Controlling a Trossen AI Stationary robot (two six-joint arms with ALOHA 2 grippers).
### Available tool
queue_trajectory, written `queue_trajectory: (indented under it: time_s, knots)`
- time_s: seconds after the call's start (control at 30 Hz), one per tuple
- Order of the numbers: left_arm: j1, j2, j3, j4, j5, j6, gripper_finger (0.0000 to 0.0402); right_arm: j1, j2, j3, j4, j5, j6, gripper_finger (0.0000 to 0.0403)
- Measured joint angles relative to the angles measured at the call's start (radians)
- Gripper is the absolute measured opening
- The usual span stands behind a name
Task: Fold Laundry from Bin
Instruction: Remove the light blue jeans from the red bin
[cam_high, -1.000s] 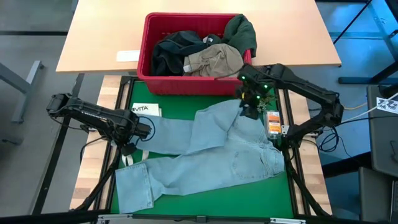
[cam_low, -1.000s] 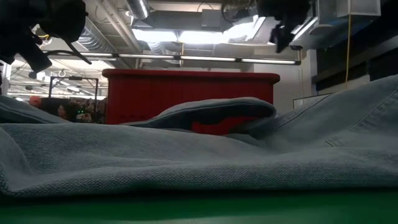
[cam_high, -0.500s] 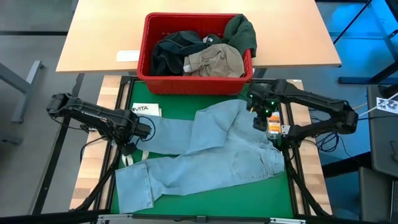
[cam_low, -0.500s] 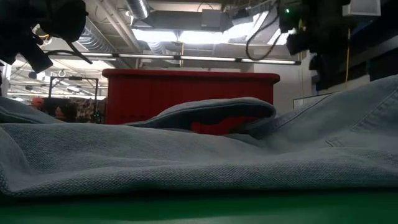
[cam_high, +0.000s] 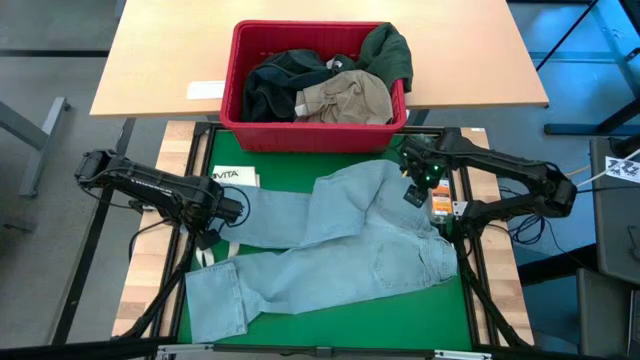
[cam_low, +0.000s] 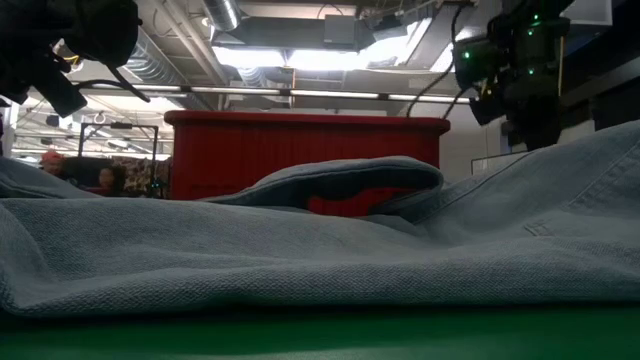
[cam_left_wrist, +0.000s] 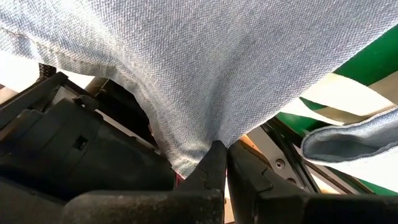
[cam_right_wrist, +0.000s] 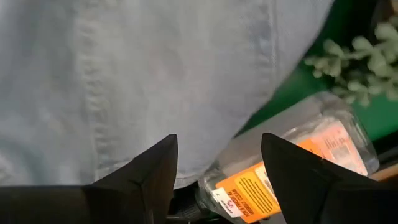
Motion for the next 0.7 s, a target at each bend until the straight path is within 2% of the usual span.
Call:
queue_trajectory:
  time_s: [0.2, 0.37, 0.47, 0.57, 0.7]
  knots:
    - [0.0, 0.0, 0.0, 0.007, 0.0, 0.0, 0.0, -0.02, 0.0, -0.086, 0.076, 0.006, -0.001, 0.0232]
    - [0.0, 0.0, 0.0, 0.009, -0.001, 0.0, 0.0, -0.018, 0.0, -0.154, 0.136, -0.117, 0.0, 0.0232]
    - [0.0, 0.0, 0.0, 0.009, -0.001, 0.0, 0.0, -0.018, 0.0, -0.182, 0.147, -0.142, 0.003, 0.0228]
    - [0.0, 0.0, 0.0, 0.009, -0.001, 0.0, 0.0, -0.018, 0.0, -0.186, 0.15, -0.142, 0.004, 0.0197]
    - [0.0, 0.0, 0.0, 0.009, -0.001, 0.0, 0.0, -0.017, -0.002, -0.164, 0.146, -0.142, 0.005, 0.0107]
